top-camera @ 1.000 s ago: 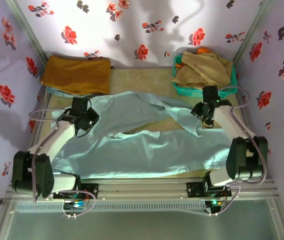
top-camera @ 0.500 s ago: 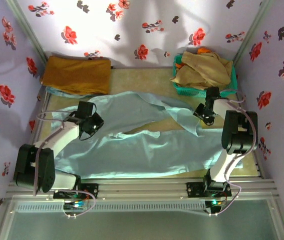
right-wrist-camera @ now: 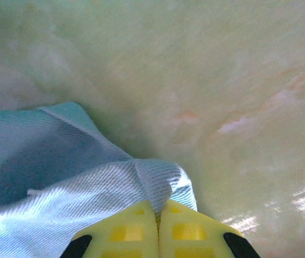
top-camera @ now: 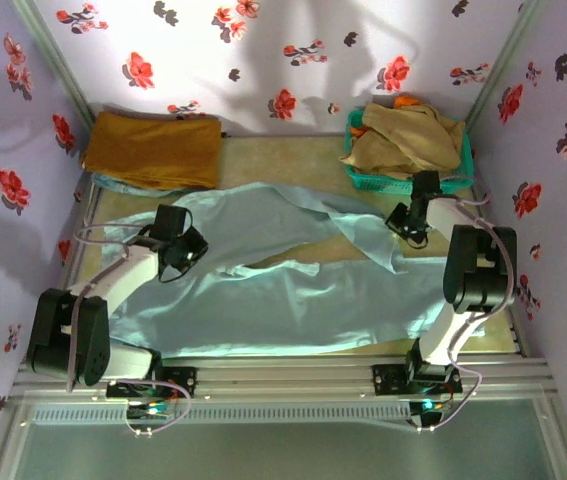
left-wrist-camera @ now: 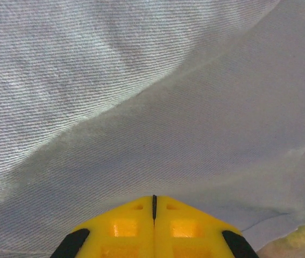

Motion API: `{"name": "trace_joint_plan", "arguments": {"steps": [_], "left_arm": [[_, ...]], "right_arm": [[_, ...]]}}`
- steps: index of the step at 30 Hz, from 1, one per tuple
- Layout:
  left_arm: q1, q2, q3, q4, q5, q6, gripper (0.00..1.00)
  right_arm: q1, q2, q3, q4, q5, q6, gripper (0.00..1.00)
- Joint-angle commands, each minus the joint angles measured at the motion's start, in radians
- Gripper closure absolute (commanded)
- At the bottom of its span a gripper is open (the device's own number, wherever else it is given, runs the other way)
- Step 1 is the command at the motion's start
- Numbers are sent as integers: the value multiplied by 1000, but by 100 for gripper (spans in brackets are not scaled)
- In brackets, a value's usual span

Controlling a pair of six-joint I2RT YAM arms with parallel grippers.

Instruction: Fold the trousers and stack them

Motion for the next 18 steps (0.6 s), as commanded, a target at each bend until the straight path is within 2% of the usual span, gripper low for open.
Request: {"name": "trace_joint_plan", "arguments": {"steps": [1, 6, 11, 14, 16, 18], "left_arm": [[-5, -28, -15, 6, 7, 19, 100], [-5, -16, 10, 20, 30, 39, 100], [-18, 75, 113, -11, 130, 141, 100], [-33, 134, 173, -43, 161, 203, 100], [-40, 169, 203, -48, 183, 225, 100], [-53, 208, 238, -49, 225, 245, 100]], "right_arm": [[11, -124, 54, -86, 114, -2, 100], [2, -153, 209, -185, 345, -62, 100], [-15, -34, 429, -265, 449, -125, 100], [-30, 69, 565, -314, 466, -160, 100], [-31, 166, 701, -390, 509, -172, 87], [-32, 255, 830, -477, 576, -177, 54]]}}
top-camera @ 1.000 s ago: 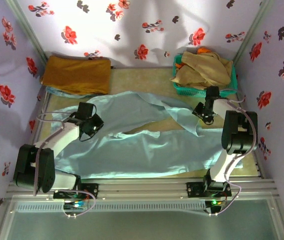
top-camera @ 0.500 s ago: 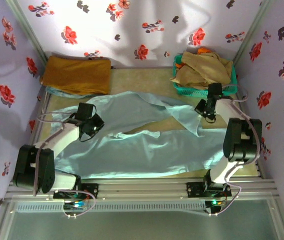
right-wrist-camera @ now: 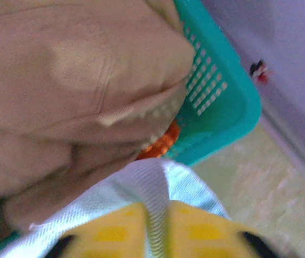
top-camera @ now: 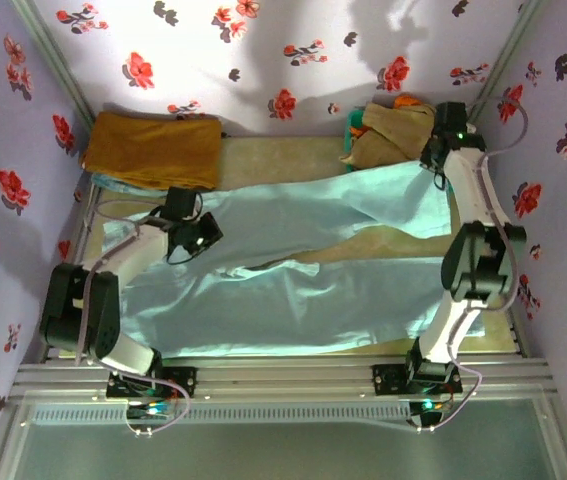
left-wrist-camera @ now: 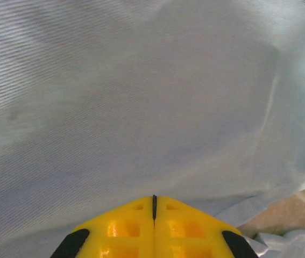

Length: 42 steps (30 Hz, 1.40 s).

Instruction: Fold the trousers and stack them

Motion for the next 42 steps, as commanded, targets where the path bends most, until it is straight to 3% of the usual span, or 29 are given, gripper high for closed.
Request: {"name": "trace_joint_plan", "arguments": {"steps": [1, 3, 6, 9, 10, 14, 17, 19, 21, 23, 25, 27, 30, 38, 42], "left_arm": [[-30, 57, 68, -39, 92, 91, 100], [-72, 98, 125, -57, 108, 113, 100], [-159, 168, 226, -72, 108, 125, 91], [-249, 271, 337, -60, 84, 118, 77], [-272, 307, 369, -48, 75, 107, 77], [-344, 458, 437, 50, 44, 39, 81], [-360, 509, 418, 101, 35, 0, 85], [-360, 504, 361, 142, 18, -14, 88], [-357, 493, 306, 157, 8, -12, 92], [-352, 474, 248, 163, 7, 2, 98], [-338, 441, 165, 185, 4, 9, 100], [-310, 396, 68, 213, 7, 16, 100], [-262, 339, -22, 224, 43, 64, 100], [-213, 297, -48, 209, 129, 155, 100], [-211, 308, -37, 249, 214, 147, 100]], "right_arm": [[-8, 121, 171, -204, 142, -41, 51], [-4, 113, 199, -227, 139, -35, 46], [9, 11, 136, -194, 132, -14, 41], [27, -151, -21, -132, 86, 35, 38], [35, -211, -95, -99, 72, 55, 36], [52, -469, -514, 146, -186, 178, 34], [105, -551, -735, 286, -345, 235, 36], [145, -528, -793, 295, -388, 243, 47], [174, -479, -821, 286, -403, 241, 66], [170, -459, -859, 297, -396, 254, 74], [147, -465, -892, 301, -355, 268, 68], [109, -480, -912, 298, -308, 285, 49], [28, -480, -916, 288, -254, 288, 40], [-169, -312, -845, 310, -336, 269, 38], [-195, -238, -790, 340, -381, 273, 44]]}}
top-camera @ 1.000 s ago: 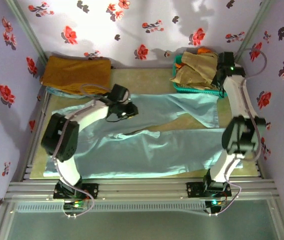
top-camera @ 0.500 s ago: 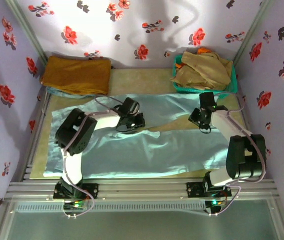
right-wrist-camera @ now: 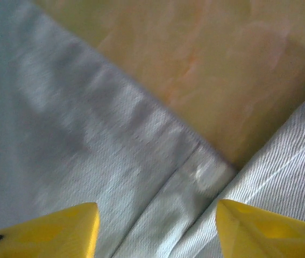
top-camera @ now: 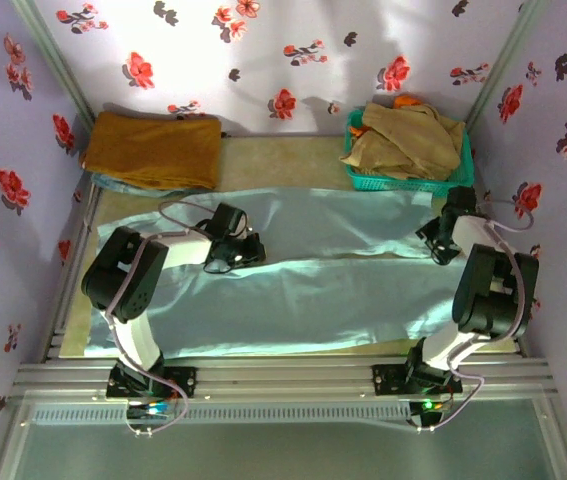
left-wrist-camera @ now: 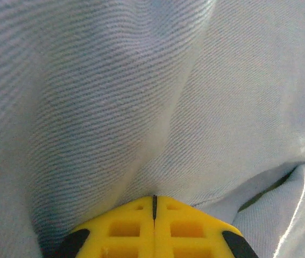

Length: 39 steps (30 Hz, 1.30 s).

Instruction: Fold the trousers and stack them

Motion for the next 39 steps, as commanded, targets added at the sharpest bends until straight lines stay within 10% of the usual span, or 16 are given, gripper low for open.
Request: {"name": "trace_joint_plan", "arguments": {"steps": [1, 11, 15, 18, 26, 39], "left_arm": [[4, 22, -11, -36, 82, 32, 99], [-49, -16, 71, -18, 97, 8, 95], [0, -152, 56, -102, 93, 49, 42], [113, -294, -36, -140, 45, 6, 26], [414, -619, -340, -346, -349, -208, 23], [606, -437, -368, -123, -295, -196, 32]], "right_arm": [[-2, 30, 69, 28, -62, 7, 46], [356, -25, 101, 83, 31, 77, 100], [355, 117, 168, 34, 24, 91, 100], [319, 148, 141, 47, 8, 105, 100], [187, 159, 17, 121, -89, 136, 100], [55, 229, 73, 147, -164, 120, 100]]}}
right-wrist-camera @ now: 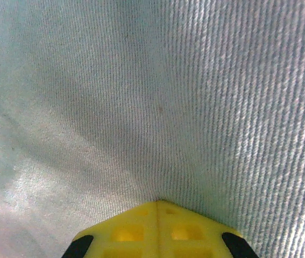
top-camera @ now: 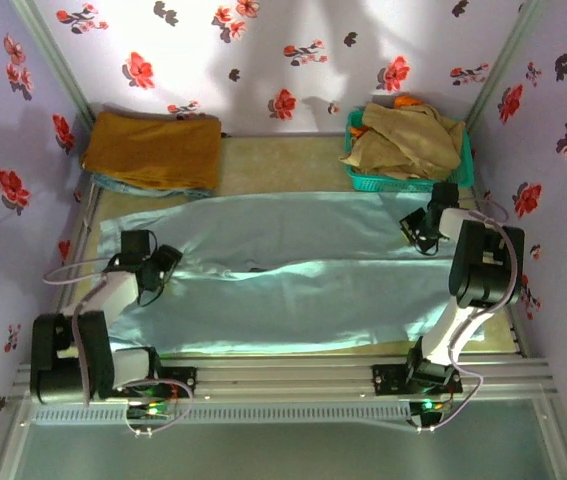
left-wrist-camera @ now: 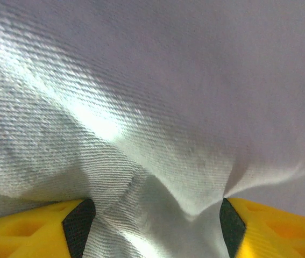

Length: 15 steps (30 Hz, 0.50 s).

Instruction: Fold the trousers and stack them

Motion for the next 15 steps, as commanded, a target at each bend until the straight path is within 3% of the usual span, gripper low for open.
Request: {"name": "trace_joint_plan", "arguments": {"steps": [1, 7, 11, 15], "left_arm": [[41, 116, 45, 47, -7, 82, 33], [38, 235, 189, 48, 33, 134, 34], [30, 78, 143, -27, 37, 135, 27], [27, -142, 108, -174, 35, 178, 12]], "right_arm": [[-15, 59, 31, -44, 52, -4, 100], [-17, 56, 64, -50, 28, 4, 100], [-15, -34, 57, -78, 4, 0, 97], [-4, -209, 5, -129, 18, -10, 78]]}}
